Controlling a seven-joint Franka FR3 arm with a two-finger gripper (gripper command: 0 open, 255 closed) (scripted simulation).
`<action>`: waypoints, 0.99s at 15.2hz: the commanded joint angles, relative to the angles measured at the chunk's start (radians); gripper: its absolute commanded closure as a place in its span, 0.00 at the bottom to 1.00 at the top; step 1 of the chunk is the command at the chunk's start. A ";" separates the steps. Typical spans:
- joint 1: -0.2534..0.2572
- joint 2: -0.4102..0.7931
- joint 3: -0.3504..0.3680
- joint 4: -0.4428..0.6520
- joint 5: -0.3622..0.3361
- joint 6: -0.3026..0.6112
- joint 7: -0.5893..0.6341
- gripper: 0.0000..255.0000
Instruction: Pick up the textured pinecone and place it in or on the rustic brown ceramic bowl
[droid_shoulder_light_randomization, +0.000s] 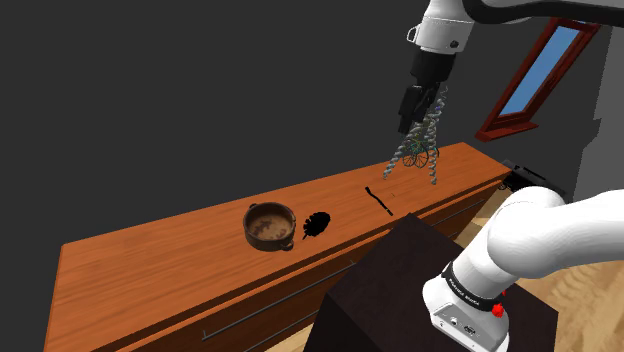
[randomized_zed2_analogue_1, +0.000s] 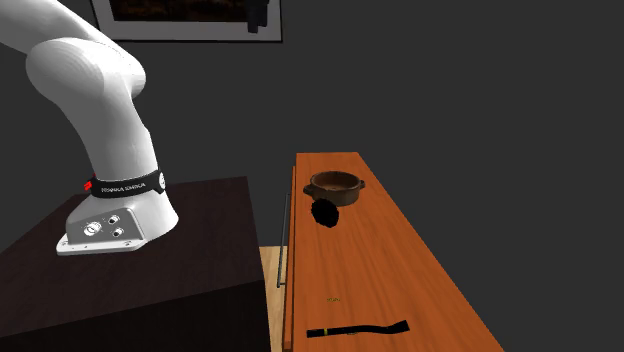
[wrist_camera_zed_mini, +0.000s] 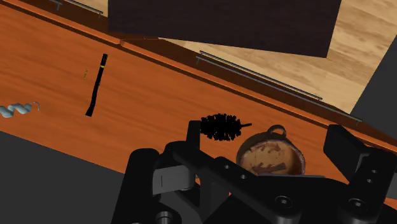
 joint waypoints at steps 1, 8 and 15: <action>0.000 0.000 0.000 0.000 0.000 0.000 0.000 0.00; 0.060 0.128 0.005 -0.128 -0.072 0.247 -0.184 0.00; 0.102 0.315 0.019 -0.206 -0.156 0.510 -0.335 0.00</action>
